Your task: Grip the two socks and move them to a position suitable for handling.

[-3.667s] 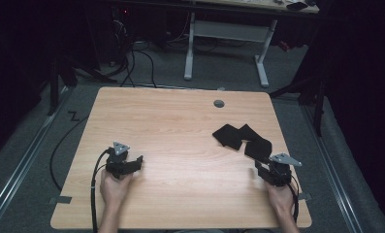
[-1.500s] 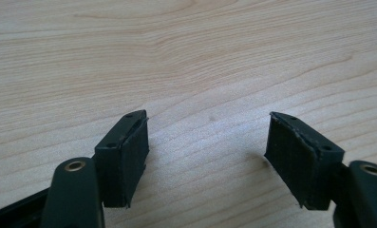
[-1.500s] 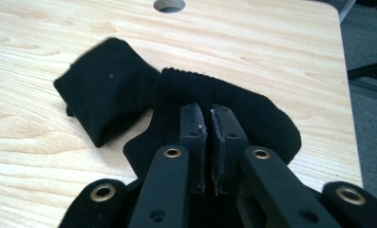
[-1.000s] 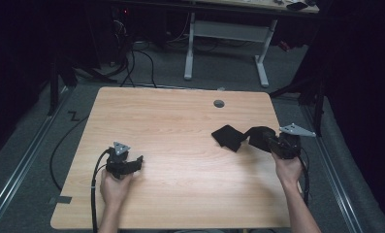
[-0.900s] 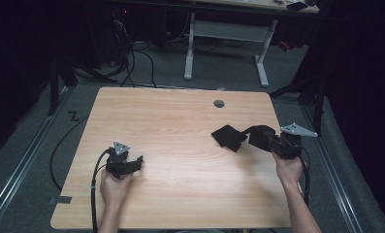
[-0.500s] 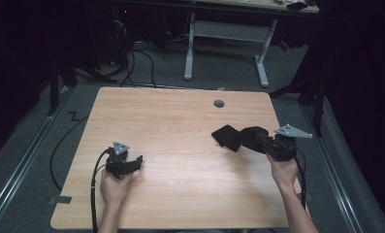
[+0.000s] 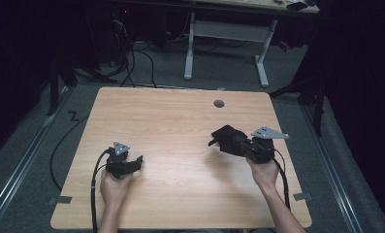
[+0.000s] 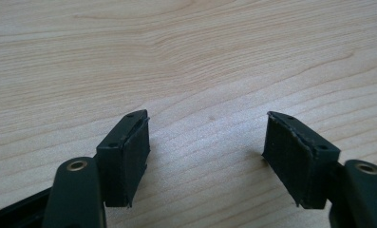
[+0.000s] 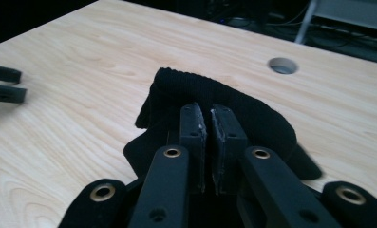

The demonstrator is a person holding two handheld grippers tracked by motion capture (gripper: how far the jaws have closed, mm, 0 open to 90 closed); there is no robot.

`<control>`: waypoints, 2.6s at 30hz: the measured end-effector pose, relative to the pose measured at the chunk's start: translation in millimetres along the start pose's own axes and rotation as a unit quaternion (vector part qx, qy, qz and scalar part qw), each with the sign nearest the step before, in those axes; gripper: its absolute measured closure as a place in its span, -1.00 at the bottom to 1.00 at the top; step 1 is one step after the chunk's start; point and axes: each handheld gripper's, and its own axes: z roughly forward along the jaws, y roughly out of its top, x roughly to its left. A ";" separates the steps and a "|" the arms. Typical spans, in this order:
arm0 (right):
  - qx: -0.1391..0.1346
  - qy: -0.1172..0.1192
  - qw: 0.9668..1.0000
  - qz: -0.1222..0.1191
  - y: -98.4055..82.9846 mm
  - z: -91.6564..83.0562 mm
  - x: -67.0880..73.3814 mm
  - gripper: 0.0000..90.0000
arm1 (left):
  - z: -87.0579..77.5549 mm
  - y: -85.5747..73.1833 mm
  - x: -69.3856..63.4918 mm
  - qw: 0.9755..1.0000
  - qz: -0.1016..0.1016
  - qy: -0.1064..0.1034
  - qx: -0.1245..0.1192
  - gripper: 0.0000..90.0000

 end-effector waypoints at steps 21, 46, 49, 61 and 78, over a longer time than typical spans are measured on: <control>0.051 0.043 0.998 -0.022 -22.1 65.3 63.8 0.87 | 0.1 0.0 -0.3 1.000 0.002 0.001 0.001 -0.29; 0.104 0.070 0.991 -0.046 -46.0 82.8 88.9 0.55 | -5.9 15.6 -42.9 0.996 0.062 -0.062 -0.016 -0.01; 0.083 0.073 0.993 -0.039 -41.0 76.0 85.8 0.49 | -6.9 18.8 -53.1 0.994 0.072 -0.080 -0.017 0.02; 0.107 0.042 0.993 -0.033 -17.5 101.0 63.3 0.46 | 6.6 33.0 -104.3 0.988 0.110 -0.112 0.002 -0.03; 0.154 0.044 0.987 -0.027 -21.1 132.9 58.5 0.42 | 18.2 38.6 -136.3 0.980 0.142 -0.140 0.019 0.29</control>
